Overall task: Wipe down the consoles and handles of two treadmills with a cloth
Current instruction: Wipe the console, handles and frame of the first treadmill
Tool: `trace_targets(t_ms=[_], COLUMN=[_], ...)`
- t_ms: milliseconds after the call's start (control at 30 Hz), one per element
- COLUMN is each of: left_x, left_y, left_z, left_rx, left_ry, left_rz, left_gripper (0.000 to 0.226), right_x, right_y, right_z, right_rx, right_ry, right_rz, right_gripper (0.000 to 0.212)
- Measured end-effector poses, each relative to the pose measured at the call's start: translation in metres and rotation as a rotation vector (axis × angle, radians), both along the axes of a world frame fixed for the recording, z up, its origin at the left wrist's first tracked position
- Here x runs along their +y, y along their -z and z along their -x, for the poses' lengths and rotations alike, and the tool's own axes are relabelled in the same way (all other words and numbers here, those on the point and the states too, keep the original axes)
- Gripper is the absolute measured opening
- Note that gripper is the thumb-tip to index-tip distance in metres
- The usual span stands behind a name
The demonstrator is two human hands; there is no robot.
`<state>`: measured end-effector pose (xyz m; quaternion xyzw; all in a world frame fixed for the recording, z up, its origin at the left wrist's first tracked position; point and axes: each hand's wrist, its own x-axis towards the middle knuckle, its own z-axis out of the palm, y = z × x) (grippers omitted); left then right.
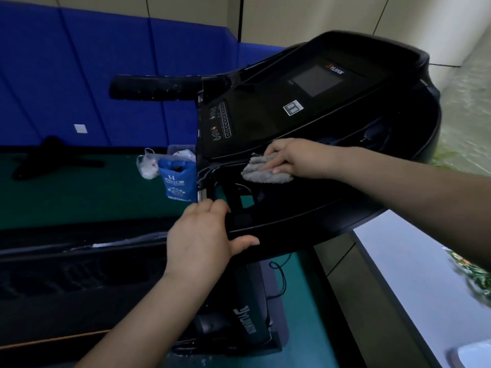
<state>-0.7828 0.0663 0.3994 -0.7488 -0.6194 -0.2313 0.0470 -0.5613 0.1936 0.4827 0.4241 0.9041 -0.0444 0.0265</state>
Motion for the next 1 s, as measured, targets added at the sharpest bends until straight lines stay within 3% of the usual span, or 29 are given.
trace_targets(t_ms=[200, 433, 567, 733, 933, 1000], left_x=[0.000, -0.002, -0.004, -0.003, 0.001, 0.001], left_y=[0.000, -0.005, -0.007, -0.006, 0.001, 0.002], left_z=[0.001, 0.000, 0.000, -0.001, -0.001, -0.001], left_rx=[0.003, -0.009, -0.029, -0.029, -0.046, -0.051], left_ry=[-0.012, 0.001, 0.014, 0.011, -0.004, -0.001], left_rz=[-0.004, 0.067, 0.076, 0.066, -0.013, -0.039], left_gripper=[0.075, 0.077, 0.075, 0.076, 0.071, 0.068], right_x=[0.065, 0.064, 0.024, -0.015, 0.037, 0.055], right_y=[0.017, 0.018, -0.007, -0.012, -0.007, -0.002], right_z=[0.041, 0.044, 0.023, 0.020, 0.039, 0.051], right_rx=[-0.074, -0.043, -0.147, -0.184, -0.376, -0.388], right_ry=[0.099, 0.202, 0.032, -0.172, -0.274, -0.293], right_rz=[-0.063, 0.011, 0.037, 0.132, -0.176, -0.171], right_gripper=[0.032, 0.038, 0.027, 0.030, 0.029, 0.031])
